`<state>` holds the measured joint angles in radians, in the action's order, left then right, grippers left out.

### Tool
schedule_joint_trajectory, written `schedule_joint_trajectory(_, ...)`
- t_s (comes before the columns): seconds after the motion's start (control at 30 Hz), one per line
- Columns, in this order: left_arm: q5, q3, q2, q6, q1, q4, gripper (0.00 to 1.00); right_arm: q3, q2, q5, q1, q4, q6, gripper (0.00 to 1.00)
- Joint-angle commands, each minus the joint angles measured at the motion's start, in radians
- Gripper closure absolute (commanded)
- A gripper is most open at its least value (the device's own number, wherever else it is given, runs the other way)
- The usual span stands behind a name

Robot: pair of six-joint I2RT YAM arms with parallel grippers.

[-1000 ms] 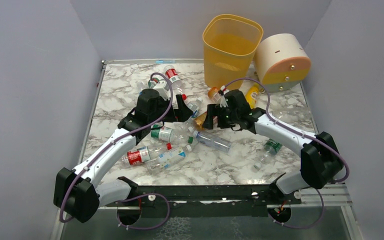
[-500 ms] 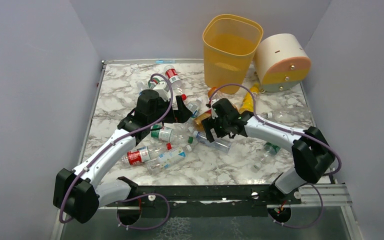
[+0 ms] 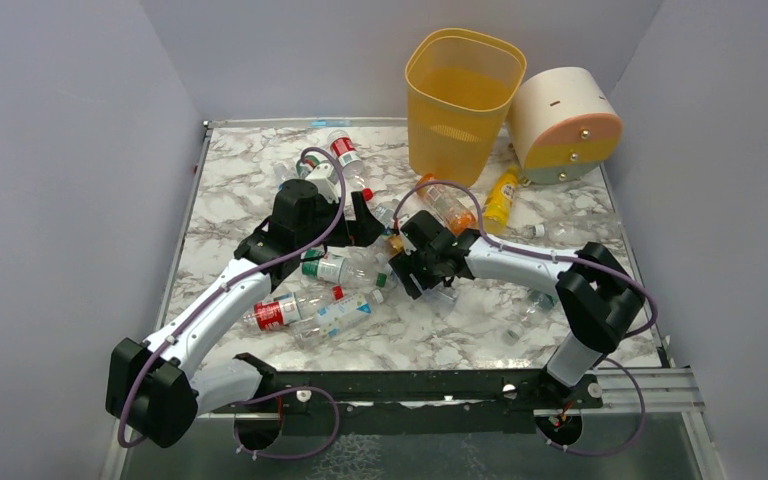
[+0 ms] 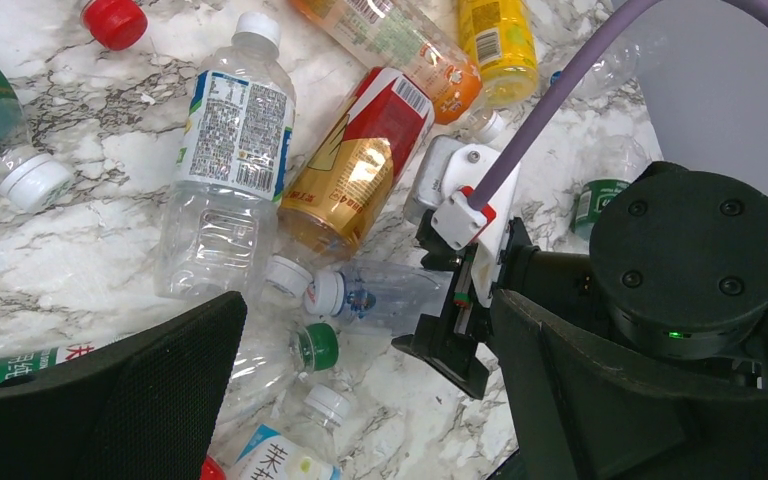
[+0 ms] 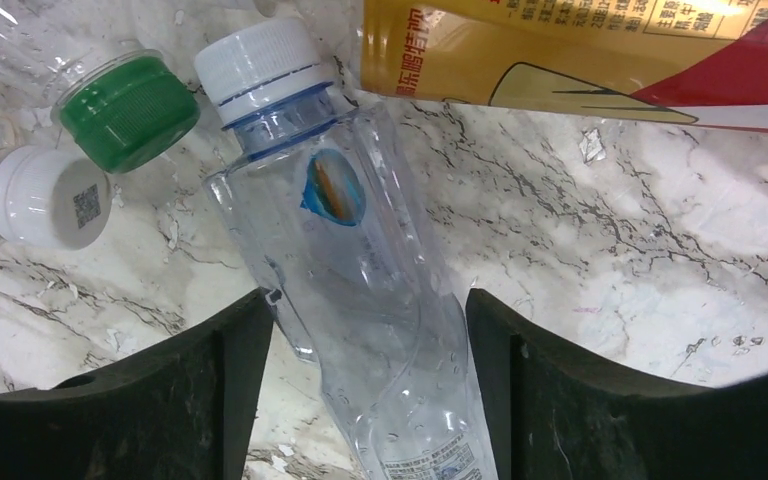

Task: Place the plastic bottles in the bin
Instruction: Pick up the plastic bottle at the center of the board.

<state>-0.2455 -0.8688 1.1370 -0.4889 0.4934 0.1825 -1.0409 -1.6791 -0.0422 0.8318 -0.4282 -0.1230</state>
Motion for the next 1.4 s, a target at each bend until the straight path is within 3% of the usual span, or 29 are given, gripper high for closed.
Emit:
schedule_joint_trajectory(0.0, 0.009, 0.005, -0.028, 0.014, 0.006, 0.008, 0.01, -0.027, -0.014, -0.036, 0.006, -0.024, 0.004, 0.29)
schedule_joint_trajectory(0.23, 0.002, 0.005, -0.013, 0.015, 0.005, 0.002, 0.01, -0.057, 0.003, -0.039, 0.006, -0.075, -0.014, 0.49)
schedule_joint_trajectory(0.33, 0.006, 0.002, -0.019, 0.018, 0.005, 0.005, 0.01, -0.071, 0.056, -0.025, 0.006, -0.104, -0.031, 0.53)
schedule_joint_trajectory(0.87, 0.011, -0.028, -0.034, 0.011, 0.005, 0.012, 0.01, -0.218, 0.334, -0.117, 0.005, -0.237, -0.097, 0.57)
schedule_joint_trajectory(1.37, -0.004, -0.015, -0.083, -0.014, 0.005, 0.012, 0.01, -0.638, 0.259, -0.337, -0.027, -0.210, -0.057, 0.56)
